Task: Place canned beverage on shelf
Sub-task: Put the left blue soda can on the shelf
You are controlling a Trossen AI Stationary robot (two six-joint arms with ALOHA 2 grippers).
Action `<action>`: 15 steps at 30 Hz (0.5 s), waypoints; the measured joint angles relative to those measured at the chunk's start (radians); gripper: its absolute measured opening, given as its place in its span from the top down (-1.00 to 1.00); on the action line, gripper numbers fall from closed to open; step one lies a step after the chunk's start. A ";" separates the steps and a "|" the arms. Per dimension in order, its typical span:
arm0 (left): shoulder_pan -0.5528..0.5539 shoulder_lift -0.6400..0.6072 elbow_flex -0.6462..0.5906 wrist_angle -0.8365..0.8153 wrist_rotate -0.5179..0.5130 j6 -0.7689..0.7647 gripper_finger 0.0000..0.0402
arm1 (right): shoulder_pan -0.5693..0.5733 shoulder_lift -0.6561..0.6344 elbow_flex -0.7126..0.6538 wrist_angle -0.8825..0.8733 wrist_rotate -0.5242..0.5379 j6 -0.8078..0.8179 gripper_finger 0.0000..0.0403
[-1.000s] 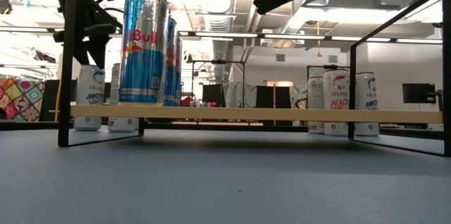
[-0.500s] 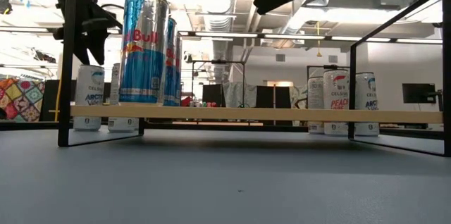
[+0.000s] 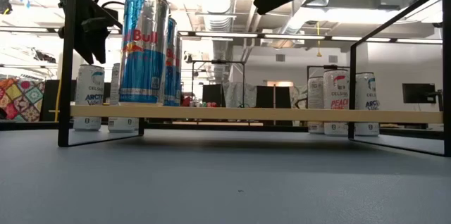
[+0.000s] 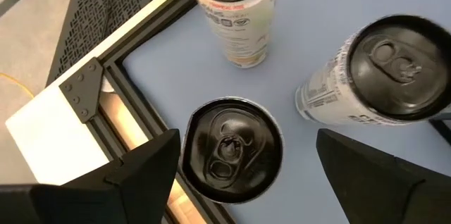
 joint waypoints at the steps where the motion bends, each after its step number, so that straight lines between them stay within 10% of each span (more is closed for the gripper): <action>1: 0.000 0.006 0.000 0.000 -0.001 0.004 -0.59 | 0.000 0.000 0.000 0.000 0.000 0.000 -0.09; 15: 0.001 0.029 -0.063 0.001 -0.044 0.021 -0.59 | 0.000 0.000 0.000 -0.001 0.000 0.000 -0.09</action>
